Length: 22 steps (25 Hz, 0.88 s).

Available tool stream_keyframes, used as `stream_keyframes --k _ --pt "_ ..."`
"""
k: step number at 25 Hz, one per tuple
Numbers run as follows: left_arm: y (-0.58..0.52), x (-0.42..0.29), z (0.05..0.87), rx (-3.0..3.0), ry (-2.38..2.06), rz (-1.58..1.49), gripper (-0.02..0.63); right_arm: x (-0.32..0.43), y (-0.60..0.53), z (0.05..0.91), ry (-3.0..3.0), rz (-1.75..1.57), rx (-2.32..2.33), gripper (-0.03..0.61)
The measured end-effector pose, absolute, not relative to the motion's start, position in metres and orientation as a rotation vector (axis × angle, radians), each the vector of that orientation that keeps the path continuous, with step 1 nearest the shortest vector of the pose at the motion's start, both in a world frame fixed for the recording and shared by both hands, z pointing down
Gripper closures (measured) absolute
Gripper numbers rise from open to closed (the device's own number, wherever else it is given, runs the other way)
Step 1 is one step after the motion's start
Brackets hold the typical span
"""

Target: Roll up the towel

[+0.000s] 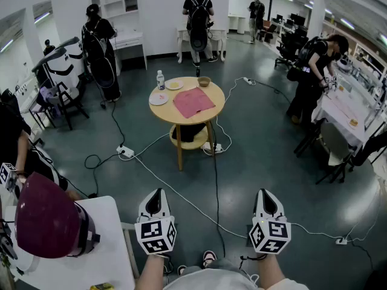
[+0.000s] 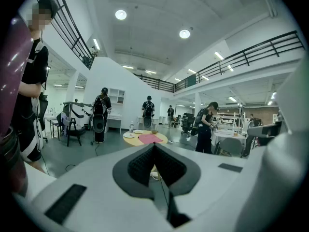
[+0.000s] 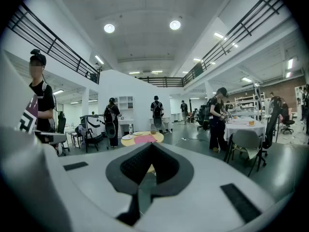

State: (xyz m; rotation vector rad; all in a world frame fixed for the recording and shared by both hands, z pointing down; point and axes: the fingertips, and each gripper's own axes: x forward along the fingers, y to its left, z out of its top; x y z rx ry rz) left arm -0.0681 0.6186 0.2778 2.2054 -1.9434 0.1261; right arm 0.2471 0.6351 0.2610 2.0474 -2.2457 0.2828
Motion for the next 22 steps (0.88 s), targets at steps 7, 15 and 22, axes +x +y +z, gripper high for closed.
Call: stream_keyframes --k 7,15,22 --pt "0.617 -0.065 0.281 2.198 -1.942 0.128 0.617 0.249 0.634 0.264 -2.246 0.288 2.02 0.58" --pt "0.615 -0.06 0.286 2.178 -1.893 0.13 0.615 0.248 0.628 0.265 -2.306 0.376 2.032 0.578" --pt "0.61 -0.058 0.278 2.202 -1.87 0.109 0.599 0.246 0.625 0.262 -2.313 0.366 2.047 0.578"
